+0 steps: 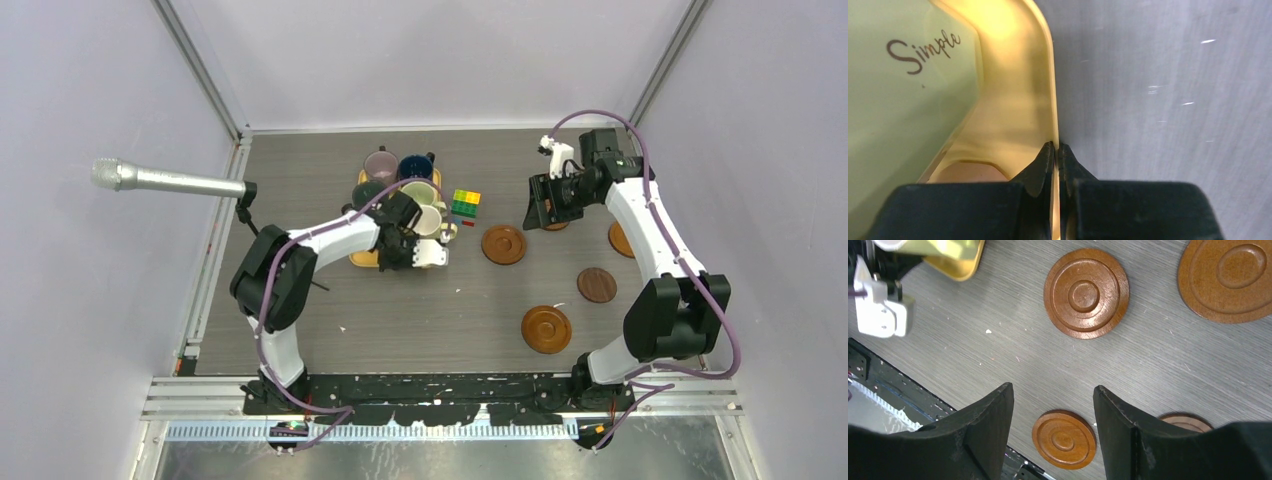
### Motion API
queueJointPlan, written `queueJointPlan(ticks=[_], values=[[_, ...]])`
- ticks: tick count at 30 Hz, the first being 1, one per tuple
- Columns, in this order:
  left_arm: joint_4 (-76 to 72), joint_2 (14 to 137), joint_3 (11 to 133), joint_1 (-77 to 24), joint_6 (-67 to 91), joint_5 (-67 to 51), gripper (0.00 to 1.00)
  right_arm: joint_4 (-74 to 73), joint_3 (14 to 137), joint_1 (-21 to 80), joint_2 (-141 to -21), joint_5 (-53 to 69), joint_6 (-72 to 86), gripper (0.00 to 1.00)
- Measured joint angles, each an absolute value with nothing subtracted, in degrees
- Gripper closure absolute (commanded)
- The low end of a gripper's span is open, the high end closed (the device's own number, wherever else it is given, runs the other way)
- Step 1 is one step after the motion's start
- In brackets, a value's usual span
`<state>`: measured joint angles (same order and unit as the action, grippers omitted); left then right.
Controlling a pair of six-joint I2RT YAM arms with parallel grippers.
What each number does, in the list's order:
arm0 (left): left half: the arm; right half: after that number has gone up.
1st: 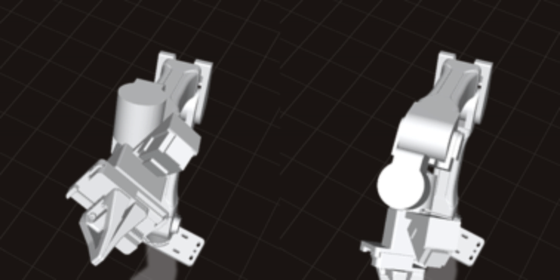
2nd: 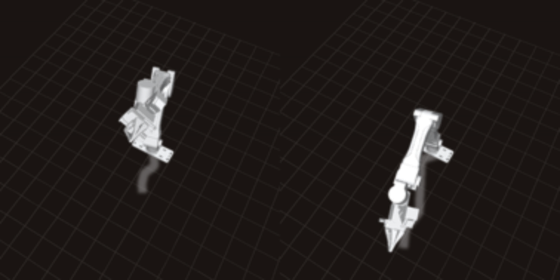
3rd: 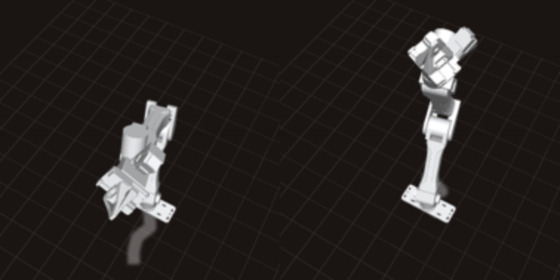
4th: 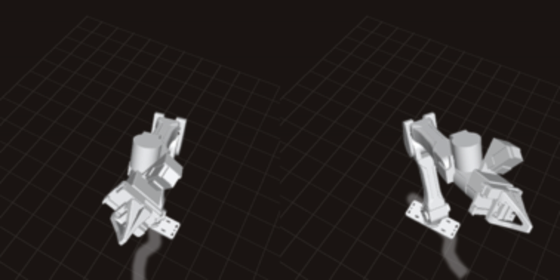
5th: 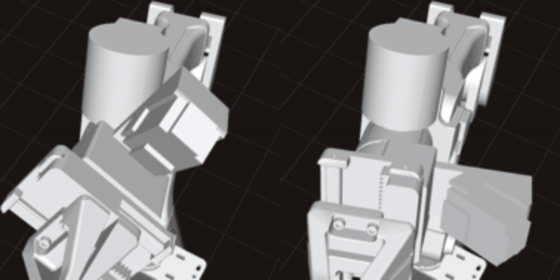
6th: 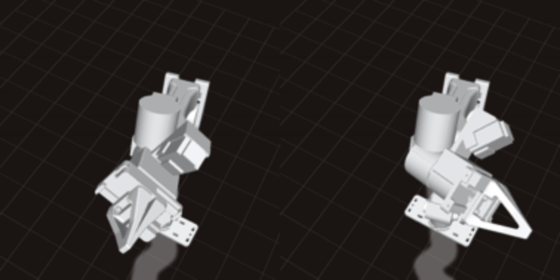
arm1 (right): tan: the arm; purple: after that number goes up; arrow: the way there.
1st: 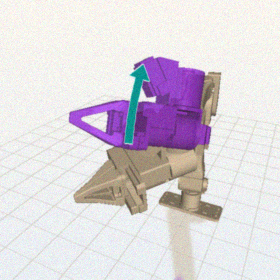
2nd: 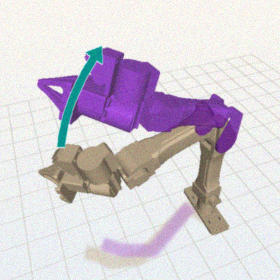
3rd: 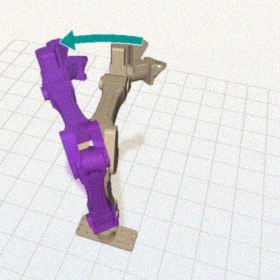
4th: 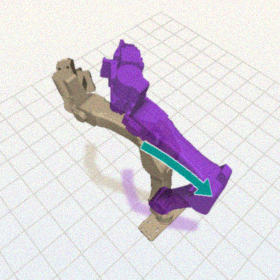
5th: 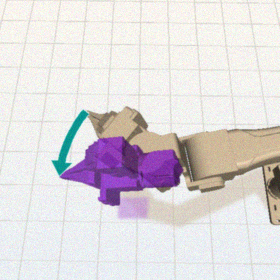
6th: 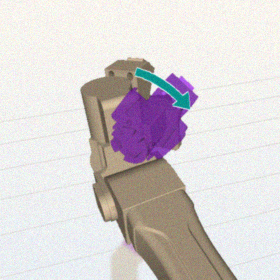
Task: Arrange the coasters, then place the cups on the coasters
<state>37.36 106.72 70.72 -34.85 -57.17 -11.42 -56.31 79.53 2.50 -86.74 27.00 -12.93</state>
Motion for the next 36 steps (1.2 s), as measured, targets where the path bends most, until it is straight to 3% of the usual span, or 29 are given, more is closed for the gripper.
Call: queueJointPlan(ticks=[12,33,36], values=[[37.8,98.1,60.1,-47.4,-47.2,-10.9,1.00,-54.5,79.5,2.5,-88.5,28.7,-11.8,0.36],[41.6,91.3,53.0,-63.7,-39.5,-13.3,1.00,-54.2,78.3,2.5,-88.5,32.5,-12.3,0.36],[43.3,90.6,52.3,-64.9,-39.2,-14.6,0.76,-54.0,78.3,2.5,-88.5,33.3,-12.4,0.36]])
